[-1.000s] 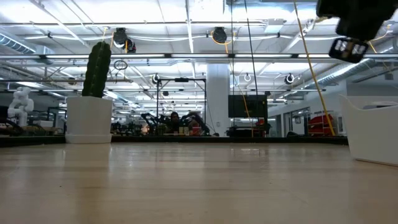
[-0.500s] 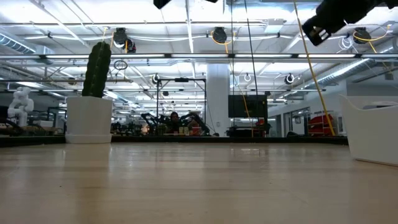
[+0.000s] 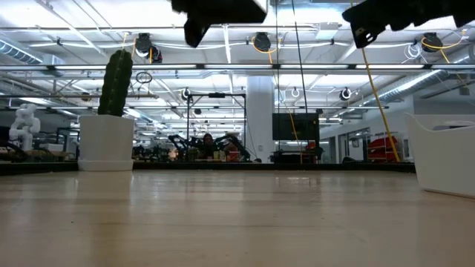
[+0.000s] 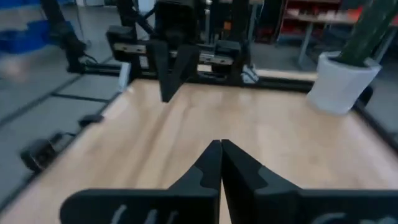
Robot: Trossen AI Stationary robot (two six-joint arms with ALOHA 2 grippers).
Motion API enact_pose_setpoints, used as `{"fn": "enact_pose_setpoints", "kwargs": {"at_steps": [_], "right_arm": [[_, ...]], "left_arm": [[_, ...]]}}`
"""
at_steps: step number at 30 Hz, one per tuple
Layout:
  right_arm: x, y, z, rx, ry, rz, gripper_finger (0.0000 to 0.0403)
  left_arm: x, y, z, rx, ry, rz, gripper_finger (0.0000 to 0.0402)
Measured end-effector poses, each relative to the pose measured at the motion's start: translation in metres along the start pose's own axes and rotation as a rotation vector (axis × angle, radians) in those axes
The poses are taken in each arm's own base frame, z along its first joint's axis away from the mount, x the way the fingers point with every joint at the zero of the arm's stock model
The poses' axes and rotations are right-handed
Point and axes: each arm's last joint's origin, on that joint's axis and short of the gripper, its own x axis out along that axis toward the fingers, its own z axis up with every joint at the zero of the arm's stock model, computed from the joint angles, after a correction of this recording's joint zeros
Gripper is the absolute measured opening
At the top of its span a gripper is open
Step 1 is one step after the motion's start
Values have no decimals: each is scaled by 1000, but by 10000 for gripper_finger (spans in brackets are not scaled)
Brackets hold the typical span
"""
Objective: Nest measuring cups in basket
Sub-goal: Return to Home Position
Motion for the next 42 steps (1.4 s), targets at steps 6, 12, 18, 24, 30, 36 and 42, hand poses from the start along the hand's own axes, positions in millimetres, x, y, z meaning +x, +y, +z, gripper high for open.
{"fn": "enact_pose_setpoints", "kwargs": {"at_steps": [6, 12, 18, 24, 30, 36, 42], "right_arm": [[1, -1, -33, -192, 7, 19, 0], [-3, 0, -69, -246, -73, 12, 0], [-6, 1, -91, -258, -91, 9, 0], [-8, 2, -102, -287, -87, 37, 0], [-12, 3, -106, -296, -119, 35, 0], [-18, 6, -102, -222, -186, 137, 0], [-21, 7, -100, -305, -220, 127, 0]], "left_arm": [[-10, 29, -30, 44, -66, 31, 7], [-18, 50, -60, 95, -102, 53, 4], [-36, 67, -87, 189, -136, 74, 4], [-64, 81, -101, 179, -259, 74, 8], [-86, 89, -109, 203, -311, 90, 4], [-97, 92, -110, 183, -348, 84, 3], [-109, 95, -110, 164, -385, 84, 3]]}}
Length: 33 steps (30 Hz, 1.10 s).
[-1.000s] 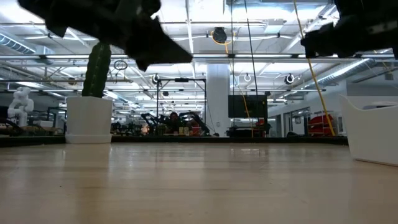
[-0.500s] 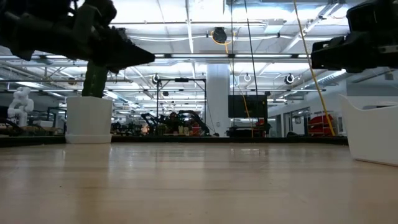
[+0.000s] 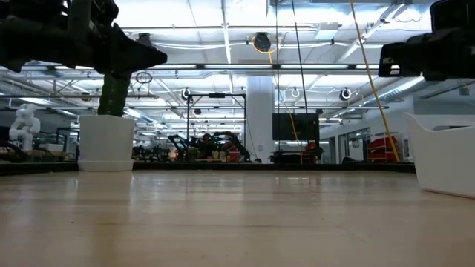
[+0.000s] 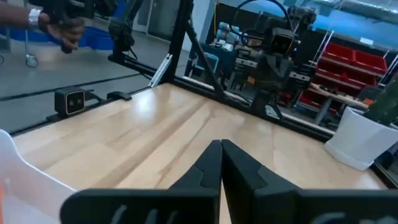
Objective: Nest measuring cups in basket
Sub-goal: Return to Home Position
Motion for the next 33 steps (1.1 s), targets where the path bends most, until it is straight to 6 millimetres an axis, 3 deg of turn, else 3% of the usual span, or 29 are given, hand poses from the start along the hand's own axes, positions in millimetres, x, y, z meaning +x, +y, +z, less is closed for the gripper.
{"fn": "enact_pose_setpoints", "kwargs": {"at_steps": [5, 14, 27, 33], "right_arm": [[-2, 2, -4, -12, 34, 29, 0], [-2, 3, -5, -58, 44, 40, 0], [-3, 3, -5, -60, 39, 38, 0], [-3, 3, -4, -43, 38, 38, 0]], "left_arm": [[-5, 7, 5, 43, -31, 115, 6], [-6, 11, 7, 108, -29, 105, 7], [-1, 23, 1, 157, -2, -74, 4], [-14, 33, -13, 143, -38, -100, 3]]}}
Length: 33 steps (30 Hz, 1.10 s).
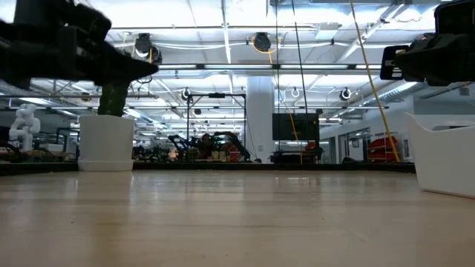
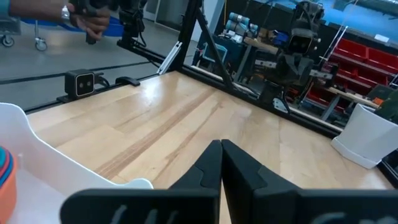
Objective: Nest measuring cups in basket
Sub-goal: Return to Home Position
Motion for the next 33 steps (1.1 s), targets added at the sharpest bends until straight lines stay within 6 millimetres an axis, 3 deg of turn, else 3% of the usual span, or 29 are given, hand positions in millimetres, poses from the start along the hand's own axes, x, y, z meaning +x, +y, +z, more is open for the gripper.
{"fn": "enact_pose_setpoints", "kwargs": {"at_steps": [5, 18, 33], "right_arm": [[0, 0, 0, 6, -5, -2, 0], [-9, -1, 8, 45, -83, -56, 0], [-14, 2, 6, 52, -76, -53, 0]], "left_arm": [[-18, 2, -10, -38, -46, 21, 5], [-40, 3, 11, 58, -167, 8, 5], [-67, 6, 1, 1, -32, 19, 5]]}}
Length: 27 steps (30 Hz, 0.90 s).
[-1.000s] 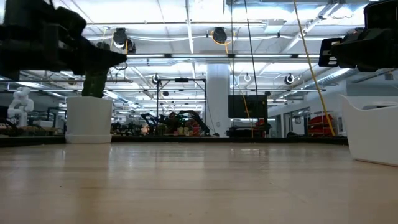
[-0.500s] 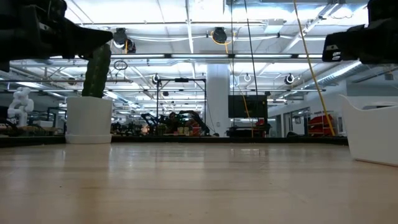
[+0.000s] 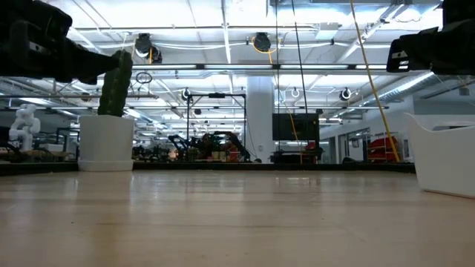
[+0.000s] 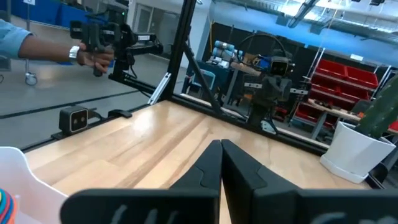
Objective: Nest measuring cups in basket
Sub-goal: Return to Home Position
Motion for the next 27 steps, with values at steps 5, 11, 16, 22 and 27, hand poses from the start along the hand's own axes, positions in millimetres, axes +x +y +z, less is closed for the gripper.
{"fn": "enact_pose_setpoints", "kwargs": {"at_steps": [5, 11, 16, 22, 27], "right_arm": [[0, -1, 2, 4, -18, -12, 0], [-1, -7, -2, 39, 56, -246, 0], [-1, -8, -1, 38, 61, -282, 0], [-1, -8, -2, 36, 64, -280, 0], [-1, -8, -2, 36, 64, -280, 0]], "left_arm": [[-6, 0, -6, -24, 55, 1, 3], [-10, 1, -2, -28, 11, 6, 3], [-10, 1, -2, -17, 7, 11, 5], [-10, 0, -3, -33, 9, -21, 6], [-10, 0, -3, -31, 11, -27, 3]]}}
